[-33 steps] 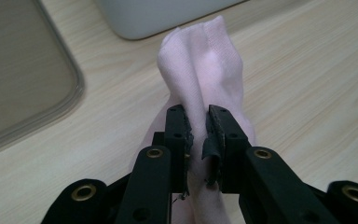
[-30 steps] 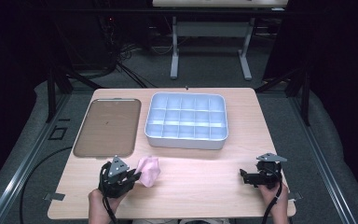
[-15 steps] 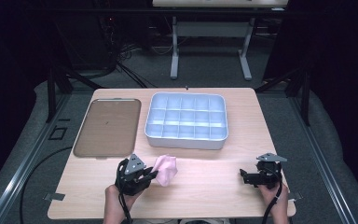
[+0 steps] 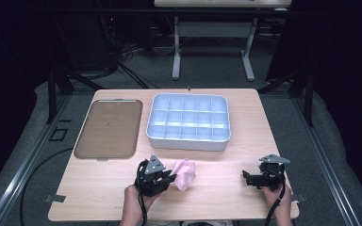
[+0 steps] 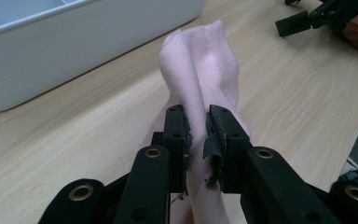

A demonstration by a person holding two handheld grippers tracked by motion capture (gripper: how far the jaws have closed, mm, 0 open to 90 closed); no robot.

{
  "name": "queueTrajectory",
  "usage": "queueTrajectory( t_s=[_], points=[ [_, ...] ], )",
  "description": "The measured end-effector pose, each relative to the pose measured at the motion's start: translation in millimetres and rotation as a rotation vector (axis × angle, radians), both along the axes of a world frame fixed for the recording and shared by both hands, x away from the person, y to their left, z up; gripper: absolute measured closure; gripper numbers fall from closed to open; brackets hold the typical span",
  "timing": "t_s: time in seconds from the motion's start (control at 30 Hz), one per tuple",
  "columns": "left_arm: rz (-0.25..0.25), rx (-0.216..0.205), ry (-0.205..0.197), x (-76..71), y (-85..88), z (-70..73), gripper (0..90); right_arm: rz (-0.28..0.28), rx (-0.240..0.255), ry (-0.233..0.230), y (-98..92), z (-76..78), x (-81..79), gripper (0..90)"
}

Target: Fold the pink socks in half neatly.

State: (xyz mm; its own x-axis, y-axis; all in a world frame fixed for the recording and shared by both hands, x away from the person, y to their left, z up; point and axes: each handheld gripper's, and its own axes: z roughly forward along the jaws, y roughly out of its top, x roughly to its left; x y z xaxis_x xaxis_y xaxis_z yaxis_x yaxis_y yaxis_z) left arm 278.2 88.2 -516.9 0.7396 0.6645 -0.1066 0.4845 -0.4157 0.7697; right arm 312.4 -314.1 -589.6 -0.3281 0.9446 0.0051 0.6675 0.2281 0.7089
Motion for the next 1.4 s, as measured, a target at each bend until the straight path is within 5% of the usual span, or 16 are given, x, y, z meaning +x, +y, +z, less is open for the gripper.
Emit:
queueTrajectory(
  t_s=[0.27,0.57,0.7,0.87,1.07,1.2,1.4],
  points=[
    [-0.026,0.000,0.045,4.2,-26.7,-14.5,76.3,0.000,0.000,0.000,0.0,0.0,0.0,0.0],
    [-0.037,0.075,0.043,9.1,-55.5,-32.2,75.9,-0.003,0.003,-0.004,0.3,-0.3,-0.1,0.0],
    [-0.033,0.081,0.073,13.5,-63.0,-42.0,75.1,-0.001,0.002,-0.006,0.2,-0.4,-0.1,0.0],
    [-0.001,0.071,0.087,16.1,-66.1,-43.4,57.2,-0.002,0.002,-0.003,0.3,-0.2,-0.2,0.0],
    [0.046,0.043,0.051,13.4,-48.5,-29.9,31.0,-0.002,0.002,-0.006,0.3,-0.4,-0.1,0.0],
    [0.094,0.010,0.031,11.9,-25.1,-21.8,24.8,-0.002,0.002,-0.003,0.4,-0.2,-0.1,0.0],
    [0.158,0.023,0.032,14.4,3.8,-21.8,25.6,-0.002,0.002,-0.003,0.4,-0.2,-0.1,0.0]
  ],
)
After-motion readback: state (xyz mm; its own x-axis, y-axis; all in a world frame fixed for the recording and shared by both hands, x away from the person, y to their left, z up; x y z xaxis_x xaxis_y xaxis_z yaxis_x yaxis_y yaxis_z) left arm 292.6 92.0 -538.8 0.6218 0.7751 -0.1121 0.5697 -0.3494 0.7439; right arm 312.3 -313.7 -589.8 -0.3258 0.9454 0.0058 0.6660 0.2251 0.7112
